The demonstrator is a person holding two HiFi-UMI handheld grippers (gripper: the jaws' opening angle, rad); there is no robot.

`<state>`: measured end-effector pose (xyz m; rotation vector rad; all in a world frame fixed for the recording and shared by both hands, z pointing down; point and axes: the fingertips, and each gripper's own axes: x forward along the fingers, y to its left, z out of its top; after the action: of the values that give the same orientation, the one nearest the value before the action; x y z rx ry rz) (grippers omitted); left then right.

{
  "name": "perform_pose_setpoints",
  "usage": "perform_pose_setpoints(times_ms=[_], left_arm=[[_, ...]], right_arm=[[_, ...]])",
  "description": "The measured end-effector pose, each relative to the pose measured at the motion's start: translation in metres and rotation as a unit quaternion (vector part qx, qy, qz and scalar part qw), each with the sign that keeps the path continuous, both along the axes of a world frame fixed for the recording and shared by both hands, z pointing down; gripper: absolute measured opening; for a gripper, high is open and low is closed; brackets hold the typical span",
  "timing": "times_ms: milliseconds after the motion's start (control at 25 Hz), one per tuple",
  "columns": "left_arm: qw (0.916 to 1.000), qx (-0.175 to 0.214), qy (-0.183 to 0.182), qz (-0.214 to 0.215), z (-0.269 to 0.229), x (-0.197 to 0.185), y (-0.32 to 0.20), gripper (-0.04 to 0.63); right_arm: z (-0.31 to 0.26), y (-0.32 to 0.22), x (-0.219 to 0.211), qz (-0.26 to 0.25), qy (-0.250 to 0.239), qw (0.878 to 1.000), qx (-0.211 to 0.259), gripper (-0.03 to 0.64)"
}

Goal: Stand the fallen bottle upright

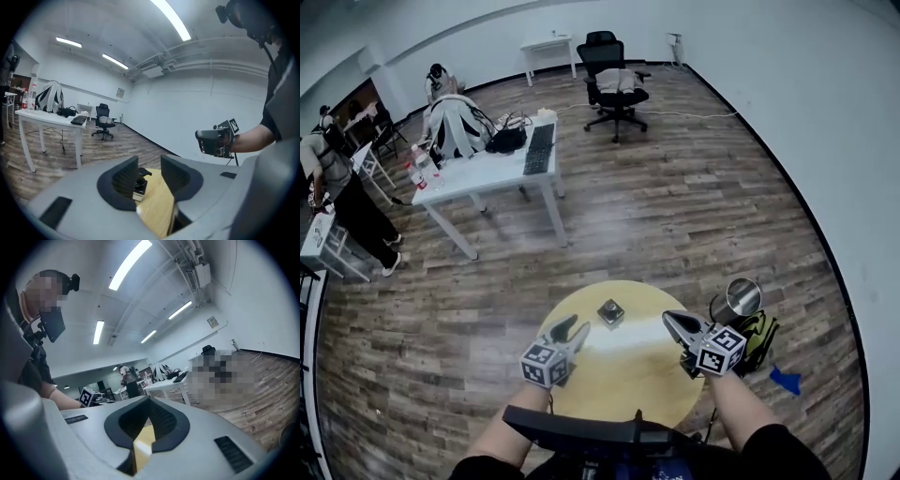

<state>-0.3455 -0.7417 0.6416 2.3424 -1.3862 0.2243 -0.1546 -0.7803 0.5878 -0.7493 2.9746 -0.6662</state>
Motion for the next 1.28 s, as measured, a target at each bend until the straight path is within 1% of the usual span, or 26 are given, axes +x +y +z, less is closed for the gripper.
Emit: perform_pose_setpoints(times_ms=[80,280,400,480,560,640,760,920,1000,1280], left_arm=[[0.9998,0.017,0.014,-0.005,-0.025,-0.003,0.017,0.122],[0.9968,0.068,0.038,-0.020,-0.093,-0.011,0.054,0.055],[0.9942,0.091,0.048,-0.031,-0.129,-0.017,0.074,0.005],[0.9924,0.104,0.055,-0.034,-0.149,-0.017,0.088,0.005],[0.9903,0.115,0.070,-0.033,-0.167,-0.018,0.101,0.005],[0.9882,0.126,0.081,-0.032,-0.182,-0.019,0.110,0.005],[0.9866,0.138,0.083,-0.029,-0.197,-0.020,0.116,0.005],[0.9868,0.138,0.082,-0.018,-0.205,-0.016,0.128,0.005],[0.9869,0.138,0.082,-0.013,-0.205,-0.010,0.135,0.006],[0.9867,0.142,0.079,-0.010,-0.211,-0.006,0.145,0.006]], right_arm=[[-0.021,0.008,-0.004,-0.005,0.002,1.000,0.011,-0.003],[-0.071,0.032,-0.010,-0.014,0.017,0.999,0.040,-0.004],[-0.102,0.050,-0.011,-0.019,0.006,0.998,0.054,-0.005],[-0.122,0.063,-0.011,-0.023,-0.004,0.998,0.063,-0.004],[-0.137,0.075,-0.011,-0.026,-0.005,0.997,0.070,-0.005],[-0.144,0.080,-0.012,-0.028,0.005,0.997,0.076,-0.005],[-0.149,0.083,-0.013,-0.025,0.023,0.996,0.078,-0.006],[-0.155,0.091,-0.013,-0.024,0.033,0.995,0.087,-0.008],[-0.158,0.094,-0.008,-0.022,0.030,0.995,0.089,-0.008],[-0.160,0.102,-0.005,-0.022,0.030,0.995,0.093,-0.008]])
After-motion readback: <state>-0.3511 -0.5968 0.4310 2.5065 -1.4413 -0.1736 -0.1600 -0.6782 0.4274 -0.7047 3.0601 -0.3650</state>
